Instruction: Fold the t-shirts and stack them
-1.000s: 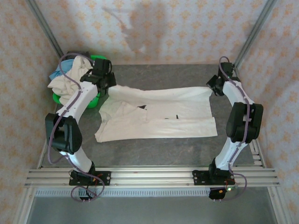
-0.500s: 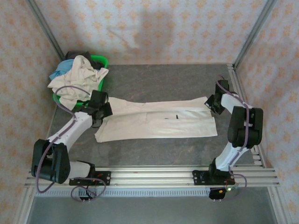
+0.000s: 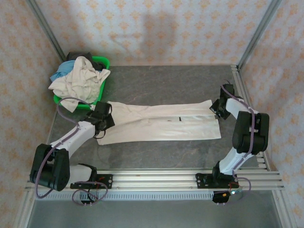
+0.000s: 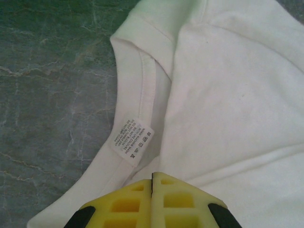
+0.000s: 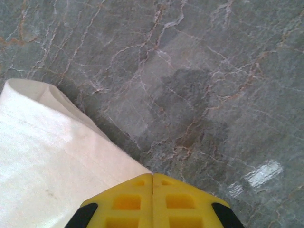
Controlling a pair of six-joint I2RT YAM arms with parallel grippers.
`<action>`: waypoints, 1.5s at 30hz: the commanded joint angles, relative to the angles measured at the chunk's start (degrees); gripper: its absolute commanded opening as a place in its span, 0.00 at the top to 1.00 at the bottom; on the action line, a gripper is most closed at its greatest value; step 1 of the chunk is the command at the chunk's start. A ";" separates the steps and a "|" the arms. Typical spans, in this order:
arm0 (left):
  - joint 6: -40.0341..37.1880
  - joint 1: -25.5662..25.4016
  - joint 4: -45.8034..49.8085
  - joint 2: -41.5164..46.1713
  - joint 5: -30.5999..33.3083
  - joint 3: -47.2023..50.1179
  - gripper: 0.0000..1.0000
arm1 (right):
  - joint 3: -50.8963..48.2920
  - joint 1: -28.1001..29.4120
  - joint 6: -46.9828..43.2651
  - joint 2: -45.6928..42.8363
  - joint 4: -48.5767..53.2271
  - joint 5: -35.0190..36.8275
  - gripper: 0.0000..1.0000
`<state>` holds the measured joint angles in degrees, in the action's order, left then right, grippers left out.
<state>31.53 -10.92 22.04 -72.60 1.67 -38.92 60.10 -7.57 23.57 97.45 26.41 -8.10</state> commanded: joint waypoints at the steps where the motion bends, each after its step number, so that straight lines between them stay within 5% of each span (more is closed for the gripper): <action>1: 1.81 -0.92 -0.44 2.35 3.57 1.80 1.00 | -0.98 -0.74 1.21 -0.94 2.40 4.81 1.00; 3: 2.05 -1.46 -0.16 3.02 3.76 2.58 1.00 | -1.03 -0.74 1.80 -0.70 2.93 5.65 0.97; 6: 2.62 -1.58 0.91 4.32 3.72 3.53 0.85 | -1.56 -0.69 1.76 -1.63 2.98 6.02 0.90; 9: 2.49 -1.64 2.93 5.70 4.69 3.03 0.58 | -1.63 -0.70 1.91 -3.10 4.20 7.11 0.68; 15: 1.18 -1.57 5.06 8.35 5.19 0.16 0.49 | -4.60 -0.04 2.21 -10.30 3.34 5.11 0.58; 19: -0.28 -2.50 1.61 4.12 -0.05 -4.05 0.48 | -6.62 5.87 2.32 -13.42 -2.67 1.17 0.54; 22: -2.50 -6.19 2.56 -4.08 0.39 -11.41 0.48 | -3.76 9.00 1.93 -7.56 -4.39 -0.24 0.54; 31: -4.33 -7.41 -0.46 -24.95 -8.11 -21.25 0.48 | -1.31 9.16 4.12 4.15 -3.26 2.01 0.58; 45: -13.15 -11.34 -2.20 -27.43 -17.25 -22.17 0.52 | -2.72 8.46 3.91 3.36 -2.43 2.91 0.59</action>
<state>21.85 -20.47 19.64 -102.15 -12.51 -61.30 58.26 1.34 27.24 100.49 21.58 -7.27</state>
